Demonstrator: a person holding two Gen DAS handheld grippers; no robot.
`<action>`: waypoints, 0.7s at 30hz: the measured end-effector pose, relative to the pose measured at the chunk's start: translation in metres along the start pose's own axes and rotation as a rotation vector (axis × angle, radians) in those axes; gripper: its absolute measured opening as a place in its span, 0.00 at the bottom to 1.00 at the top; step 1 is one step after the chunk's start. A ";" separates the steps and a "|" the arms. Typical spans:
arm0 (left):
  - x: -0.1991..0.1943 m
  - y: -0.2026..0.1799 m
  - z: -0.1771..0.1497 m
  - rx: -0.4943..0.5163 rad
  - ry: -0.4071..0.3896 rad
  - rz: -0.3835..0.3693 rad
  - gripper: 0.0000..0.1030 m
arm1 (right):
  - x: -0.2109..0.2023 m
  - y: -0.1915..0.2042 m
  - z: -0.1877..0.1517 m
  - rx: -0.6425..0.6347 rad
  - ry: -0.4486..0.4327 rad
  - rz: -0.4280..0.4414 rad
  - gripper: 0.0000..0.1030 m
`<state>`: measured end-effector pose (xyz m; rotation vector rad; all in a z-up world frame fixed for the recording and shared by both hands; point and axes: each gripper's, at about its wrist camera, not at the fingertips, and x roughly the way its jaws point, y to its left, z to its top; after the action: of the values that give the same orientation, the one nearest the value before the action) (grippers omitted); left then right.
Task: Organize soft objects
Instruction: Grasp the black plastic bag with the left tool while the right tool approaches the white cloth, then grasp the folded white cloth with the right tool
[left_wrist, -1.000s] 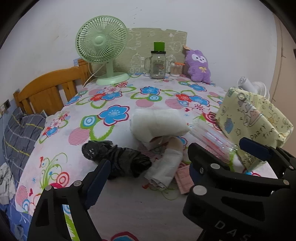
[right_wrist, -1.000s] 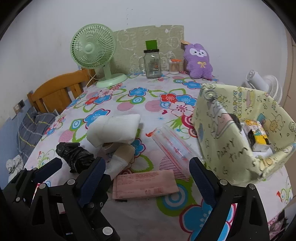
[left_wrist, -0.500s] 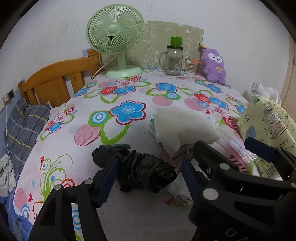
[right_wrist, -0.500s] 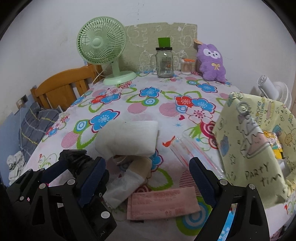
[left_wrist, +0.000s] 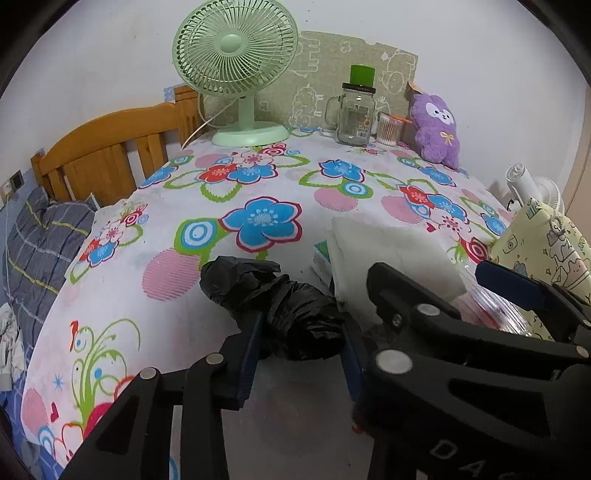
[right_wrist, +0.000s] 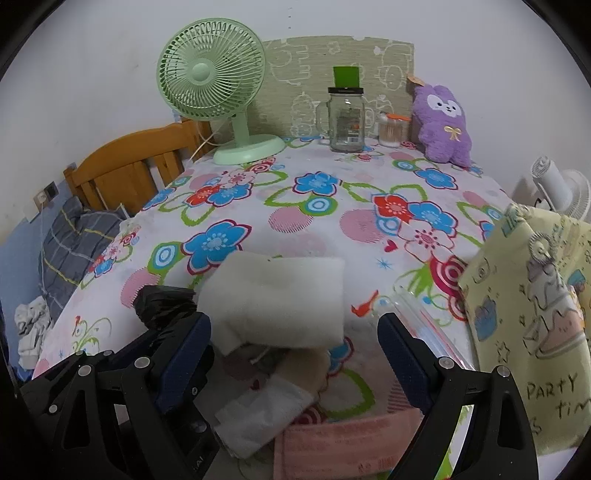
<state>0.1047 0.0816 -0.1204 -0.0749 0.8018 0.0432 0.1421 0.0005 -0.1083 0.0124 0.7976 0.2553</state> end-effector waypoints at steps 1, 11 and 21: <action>0.001 0.001 0.001 0.000 -0.001 0.001 0.39 | 0.002 0.001 0.001 -0.002 0.001 0.002 0.91; 0.013 0.006 0.010 -0.003 -0.004 0.009 0.39 | 0.025 0.007 0.010 -0.014 0.040 0.012 0.91; 0.015 0.005 0.012 -0.003 -0.005 0.004 0.38 | 0.030 0.006 0.007 -0.005 0.051 0.026 0.72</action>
<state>0.1229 0.0881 -0.1232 -0.0758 0.7973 0.0478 0.1663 0.0139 -0.1241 0.0110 0.8483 0.2828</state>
